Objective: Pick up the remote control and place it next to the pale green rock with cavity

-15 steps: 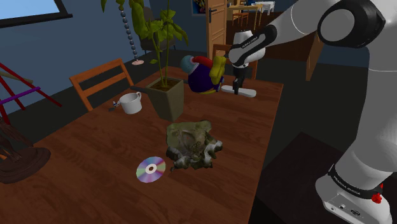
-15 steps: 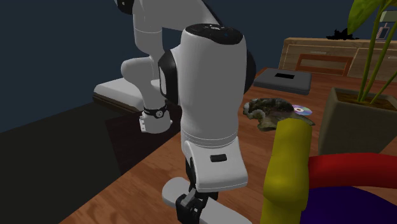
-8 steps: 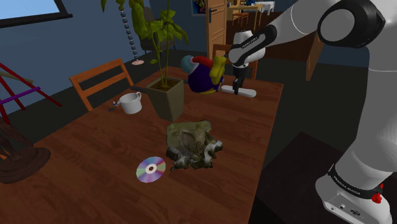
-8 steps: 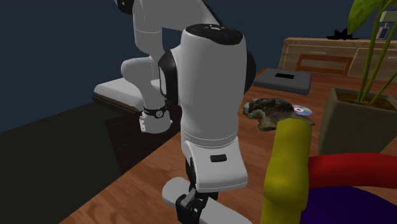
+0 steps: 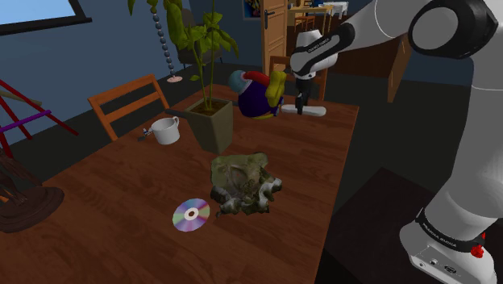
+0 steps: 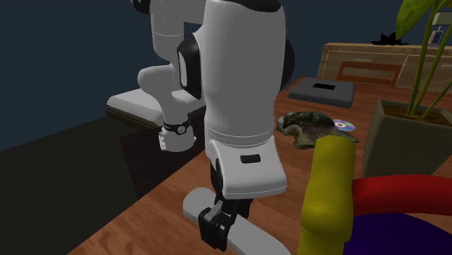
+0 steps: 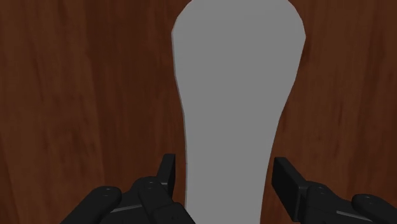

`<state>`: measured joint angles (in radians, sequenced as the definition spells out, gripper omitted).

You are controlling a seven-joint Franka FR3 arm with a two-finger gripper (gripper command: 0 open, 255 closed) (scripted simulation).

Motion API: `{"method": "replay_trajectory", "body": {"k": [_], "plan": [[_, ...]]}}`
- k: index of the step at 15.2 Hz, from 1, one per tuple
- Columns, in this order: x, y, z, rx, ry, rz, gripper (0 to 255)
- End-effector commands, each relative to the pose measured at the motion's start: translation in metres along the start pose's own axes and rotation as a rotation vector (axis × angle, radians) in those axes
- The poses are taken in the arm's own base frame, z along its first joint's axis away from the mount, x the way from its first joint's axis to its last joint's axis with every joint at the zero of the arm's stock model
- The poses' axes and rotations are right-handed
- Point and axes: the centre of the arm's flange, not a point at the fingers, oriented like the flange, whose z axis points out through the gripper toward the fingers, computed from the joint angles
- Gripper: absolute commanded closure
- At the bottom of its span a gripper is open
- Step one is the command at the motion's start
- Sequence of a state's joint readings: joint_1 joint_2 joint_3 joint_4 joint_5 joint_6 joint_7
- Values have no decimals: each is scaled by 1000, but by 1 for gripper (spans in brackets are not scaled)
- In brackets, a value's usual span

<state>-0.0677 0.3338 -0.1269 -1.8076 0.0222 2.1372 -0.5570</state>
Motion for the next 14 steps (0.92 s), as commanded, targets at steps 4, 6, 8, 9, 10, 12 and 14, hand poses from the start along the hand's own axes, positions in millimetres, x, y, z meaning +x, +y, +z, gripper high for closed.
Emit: {"method": "replay_trajectory", "body": {"k": [4, 6, 8, 9, 10, 12, 14], "plan": [[-1, 0, -28, -1, 3, 0, 255], [-1, 0, -38, -1, 3, 0, 255], [-1, 0, -49, -1, 3, 0, 255], [-1, 0, -54, -1, 3, 0, 255], [-1, 0, -59, -1, 3, 0, 255], [-1, 1, -70, -1, 3, 0, 255], [-1, 1, -81, -1, 3, 0, 255]]}}
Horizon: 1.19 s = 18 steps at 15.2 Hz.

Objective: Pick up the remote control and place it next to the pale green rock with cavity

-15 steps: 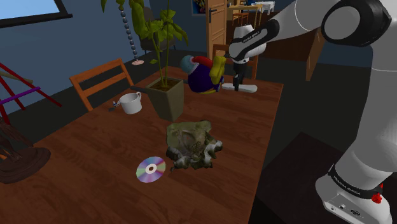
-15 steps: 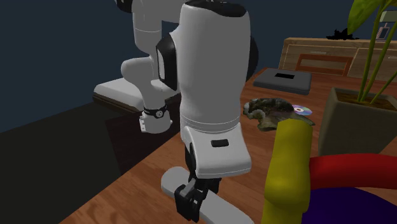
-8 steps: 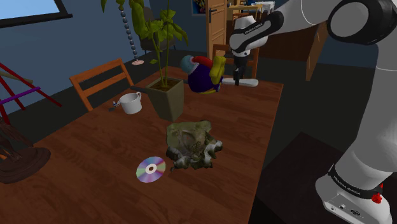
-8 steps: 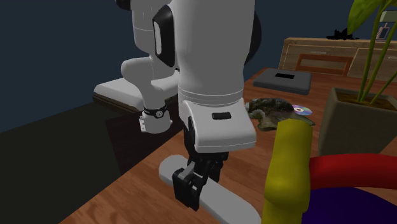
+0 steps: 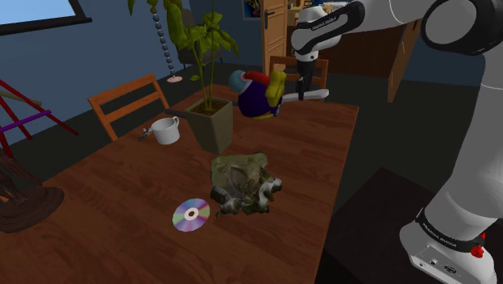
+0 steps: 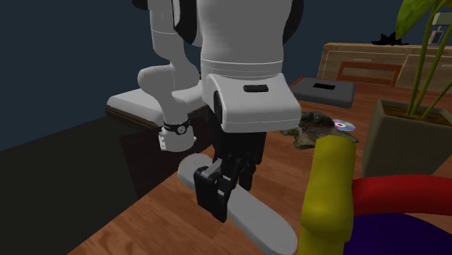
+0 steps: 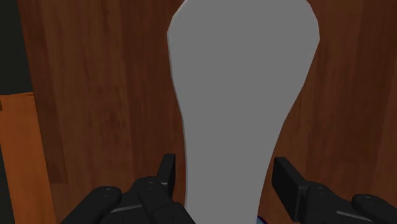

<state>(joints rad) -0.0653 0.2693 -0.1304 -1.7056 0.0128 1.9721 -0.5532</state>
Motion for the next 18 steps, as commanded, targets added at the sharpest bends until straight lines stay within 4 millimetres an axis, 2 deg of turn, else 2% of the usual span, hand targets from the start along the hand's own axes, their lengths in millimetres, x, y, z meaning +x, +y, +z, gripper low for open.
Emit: {"method": "replay_trajectory", "body": {"k": [1, 6, 18], "plan": [[0, 0, -12, -1, 2, 0, 255], [-1, 0, -34, -1, 2, 0, 255], [-5, -158, -38, -1, 2, 0, 255]]}}
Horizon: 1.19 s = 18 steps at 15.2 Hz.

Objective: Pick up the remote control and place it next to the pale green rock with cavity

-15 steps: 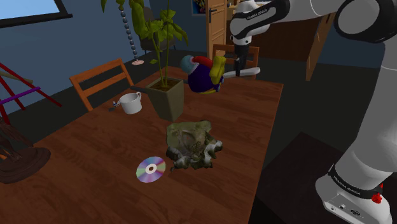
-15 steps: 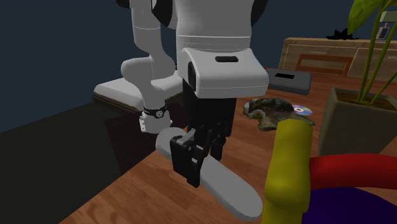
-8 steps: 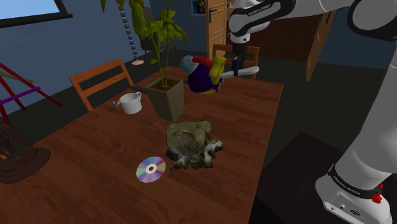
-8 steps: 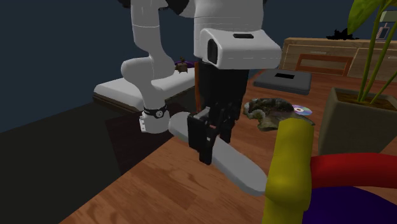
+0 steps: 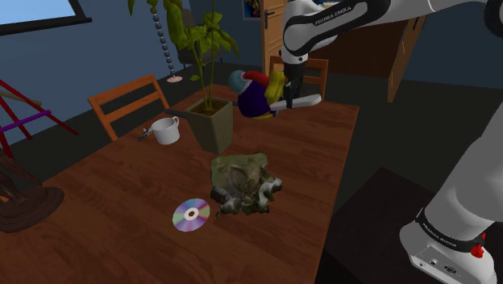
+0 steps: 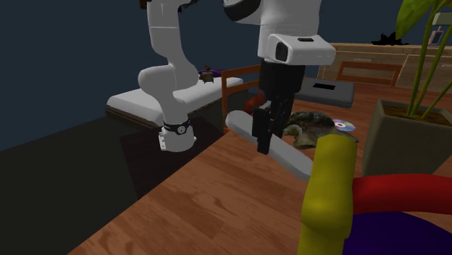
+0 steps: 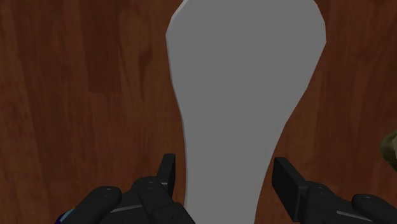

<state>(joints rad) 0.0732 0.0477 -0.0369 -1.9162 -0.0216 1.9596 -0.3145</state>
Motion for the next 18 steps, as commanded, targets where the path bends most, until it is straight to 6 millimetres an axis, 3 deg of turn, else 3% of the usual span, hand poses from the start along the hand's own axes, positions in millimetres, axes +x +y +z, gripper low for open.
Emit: {"method": "replay_trajectory", "body": {"k": [1, 18], "plan": [[-1, -25, -4, 0, 0, 1, 255], [-7, -249, -9, 0, 0, 1, 255]]}}
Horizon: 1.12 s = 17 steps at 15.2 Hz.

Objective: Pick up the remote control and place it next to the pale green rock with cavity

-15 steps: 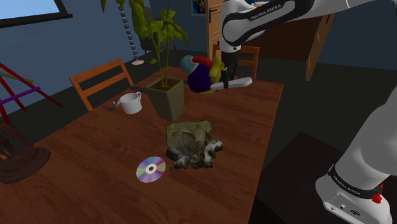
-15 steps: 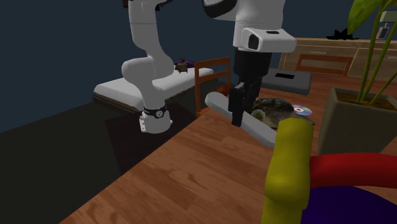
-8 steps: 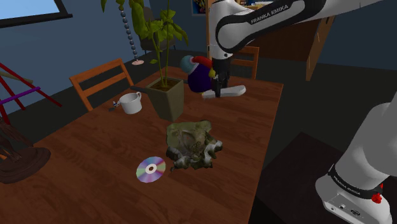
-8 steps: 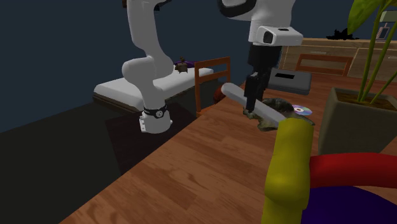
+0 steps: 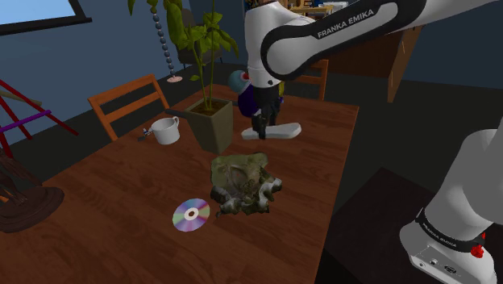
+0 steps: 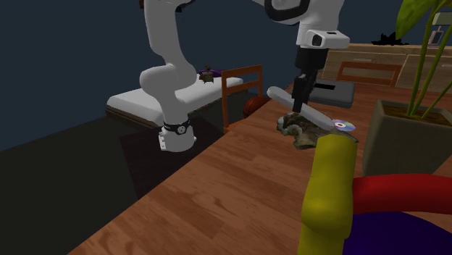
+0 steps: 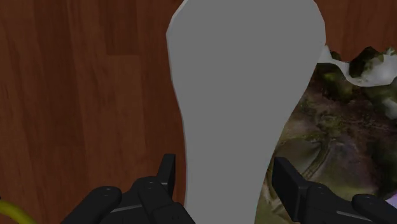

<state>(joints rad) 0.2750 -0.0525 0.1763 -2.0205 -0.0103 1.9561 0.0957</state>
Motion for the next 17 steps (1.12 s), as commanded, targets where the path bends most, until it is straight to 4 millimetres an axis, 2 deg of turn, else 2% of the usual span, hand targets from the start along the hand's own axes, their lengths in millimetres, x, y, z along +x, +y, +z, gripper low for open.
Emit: {"method": "replay_trajectory", "body": {"k": [1, 17], "plan": [[-2, -30, 1, 0, 0, 2, 255], [-7, -241, -4, 0, 0, 2, 255]]}}
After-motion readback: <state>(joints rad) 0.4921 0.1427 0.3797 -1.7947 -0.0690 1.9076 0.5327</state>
